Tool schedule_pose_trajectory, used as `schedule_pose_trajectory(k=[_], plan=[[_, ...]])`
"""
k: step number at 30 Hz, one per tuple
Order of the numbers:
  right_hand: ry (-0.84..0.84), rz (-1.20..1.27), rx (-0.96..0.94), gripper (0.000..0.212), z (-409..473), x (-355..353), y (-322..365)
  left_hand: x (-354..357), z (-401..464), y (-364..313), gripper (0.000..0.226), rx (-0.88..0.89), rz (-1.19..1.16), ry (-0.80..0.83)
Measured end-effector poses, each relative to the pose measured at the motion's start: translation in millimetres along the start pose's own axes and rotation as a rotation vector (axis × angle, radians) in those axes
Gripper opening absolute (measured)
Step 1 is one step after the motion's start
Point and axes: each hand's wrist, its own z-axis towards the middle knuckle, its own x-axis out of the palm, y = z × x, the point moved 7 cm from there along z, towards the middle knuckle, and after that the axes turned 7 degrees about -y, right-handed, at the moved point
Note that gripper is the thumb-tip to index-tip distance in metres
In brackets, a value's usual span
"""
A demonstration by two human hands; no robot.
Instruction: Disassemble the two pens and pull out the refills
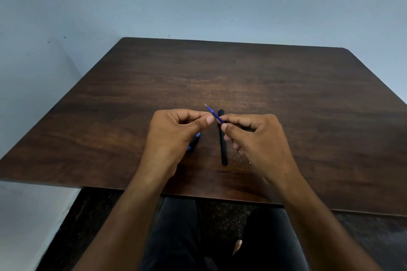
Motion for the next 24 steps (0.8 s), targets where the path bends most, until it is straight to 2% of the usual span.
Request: schedule_pose_trajectory(k=[2,6,12,24], plan=[[0.005,0.01,-0.014,0.018,-1.5,1.4,2.2,6.8,-1.5,-1.8,0.02,-0.04,-0.096,0.042],[0.007,0.048,0.006,0.018,-3.3,3.0,0.9,11.4,-3.1,-2.3,0.015,-0.059,-0.176,0.014],[0.0,0.045,-0.018,0.018,-2.6,-0.9,1.3,22.6,-9.3,4.3,0.036,-0.209,-0.294,0.085],[-0.02,0.067,0.013,0.011,-4.5,-6.9,2.3,21.0,-5.8,-2.4,0.025,-0.196,-0.381,0.067]])
